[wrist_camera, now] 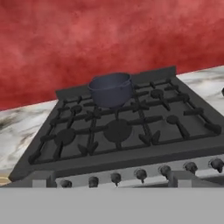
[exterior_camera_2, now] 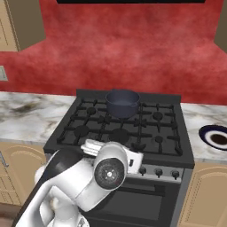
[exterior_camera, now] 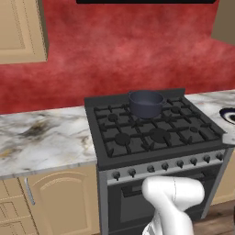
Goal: Retrieve the frozen meat and place it in the pot on a burner. Then turn the burner on.
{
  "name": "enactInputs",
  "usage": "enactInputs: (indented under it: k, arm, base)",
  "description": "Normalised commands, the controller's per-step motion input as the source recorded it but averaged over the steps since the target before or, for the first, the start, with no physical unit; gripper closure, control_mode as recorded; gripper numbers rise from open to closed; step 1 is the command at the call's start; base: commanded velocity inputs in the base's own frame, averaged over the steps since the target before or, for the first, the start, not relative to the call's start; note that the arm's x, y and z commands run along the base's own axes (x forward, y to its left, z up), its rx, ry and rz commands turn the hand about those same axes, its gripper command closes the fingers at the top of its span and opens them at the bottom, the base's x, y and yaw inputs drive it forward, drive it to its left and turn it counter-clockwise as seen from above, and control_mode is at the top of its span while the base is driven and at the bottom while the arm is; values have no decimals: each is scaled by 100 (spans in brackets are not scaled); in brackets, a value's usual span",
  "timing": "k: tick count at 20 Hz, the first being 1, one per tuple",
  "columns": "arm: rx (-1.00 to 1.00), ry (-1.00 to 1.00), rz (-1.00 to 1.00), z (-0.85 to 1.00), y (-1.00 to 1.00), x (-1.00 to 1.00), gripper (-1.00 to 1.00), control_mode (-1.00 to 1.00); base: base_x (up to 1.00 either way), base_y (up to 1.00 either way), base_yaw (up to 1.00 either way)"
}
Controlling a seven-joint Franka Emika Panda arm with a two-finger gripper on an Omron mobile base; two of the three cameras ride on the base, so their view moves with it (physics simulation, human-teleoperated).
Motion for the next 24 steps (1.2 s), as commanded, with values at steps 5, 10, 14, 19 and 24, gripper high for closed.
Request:
enactInputs:
  k: [5,10,14,19,24]
  arm:
    - [-18,-15,-7,-100,-7,-6,-100,-100]
    - [-6,-26,-17,-84,-24,-3,-100,-100]
    - [-10,-26,-7,-100,-27,-19,-100,-100]
    - [-8,-32,4,-100,-16,-1,-100,-100]
    - [-8,-22,17,-95,5,28,-100,-100]
  base:
    - [0,0,0]
    - [0,0,0]
    - [0,0,0]
    - [0,0,0]
    - [0,0,0]
